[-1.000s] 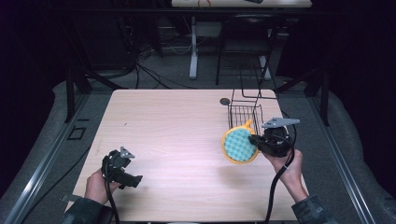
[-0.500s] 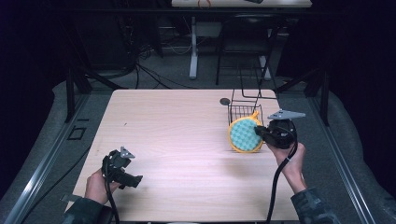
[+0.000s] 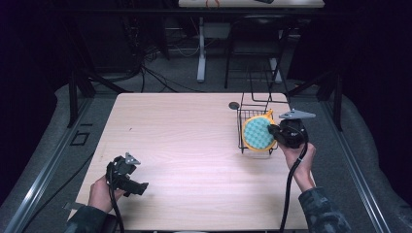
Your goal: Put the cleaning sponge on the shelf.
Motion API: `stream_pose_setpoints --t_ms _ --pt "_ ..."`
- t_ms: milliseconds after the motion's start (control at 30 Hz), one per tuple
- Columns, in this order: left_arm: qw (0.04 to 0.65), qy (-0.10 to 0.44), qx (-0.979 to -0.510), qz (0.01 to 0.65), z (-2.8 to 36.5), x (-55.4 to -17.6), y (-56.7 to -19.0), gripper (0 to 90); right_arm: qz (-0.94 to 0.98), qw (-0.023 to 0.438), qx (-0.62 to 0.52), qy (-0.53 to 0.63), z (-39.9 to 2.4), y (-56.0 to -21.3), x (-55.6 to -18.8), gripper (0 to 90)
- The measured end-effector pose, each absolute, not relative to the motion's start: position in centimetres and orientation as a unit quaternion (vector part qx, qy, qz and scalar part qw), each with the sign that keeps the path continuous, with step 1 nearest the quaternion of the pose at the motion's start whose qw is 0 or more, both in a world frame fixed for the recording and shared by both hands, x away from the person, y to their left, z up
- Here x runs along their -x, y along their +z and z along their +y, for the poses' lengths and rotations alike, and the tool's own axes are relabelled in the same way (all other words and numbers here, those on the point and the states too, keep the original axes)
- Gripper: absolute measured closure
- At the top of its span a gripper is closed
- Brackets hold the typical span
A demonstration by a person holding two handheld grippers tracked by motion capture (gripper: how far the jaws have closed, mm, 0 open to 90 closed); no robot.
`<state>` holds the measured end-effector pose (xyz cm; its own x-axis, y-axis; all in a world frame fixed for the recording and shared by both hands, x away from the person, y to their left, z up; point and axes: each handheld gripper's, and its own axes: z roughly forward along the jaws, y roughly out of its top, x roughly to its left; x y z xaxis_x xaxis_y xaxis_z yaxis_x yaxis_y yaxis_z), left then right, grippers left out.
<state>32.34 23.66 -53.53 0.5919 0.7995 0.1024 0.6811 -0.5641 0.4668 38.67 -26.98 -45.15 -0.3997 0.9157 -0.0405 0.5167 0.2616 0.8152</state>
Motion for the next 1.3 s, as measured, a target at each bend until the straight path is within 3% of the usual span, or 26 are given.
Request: stream_pose_setpoints --t_ms 1300 --pt "0.193 0.149 -0.871 0.426 23.7 -32.4 -53.6 1.9 0.729 0.283 -0.524 0.337 -27.0 -49.5 -44.0 83.8"
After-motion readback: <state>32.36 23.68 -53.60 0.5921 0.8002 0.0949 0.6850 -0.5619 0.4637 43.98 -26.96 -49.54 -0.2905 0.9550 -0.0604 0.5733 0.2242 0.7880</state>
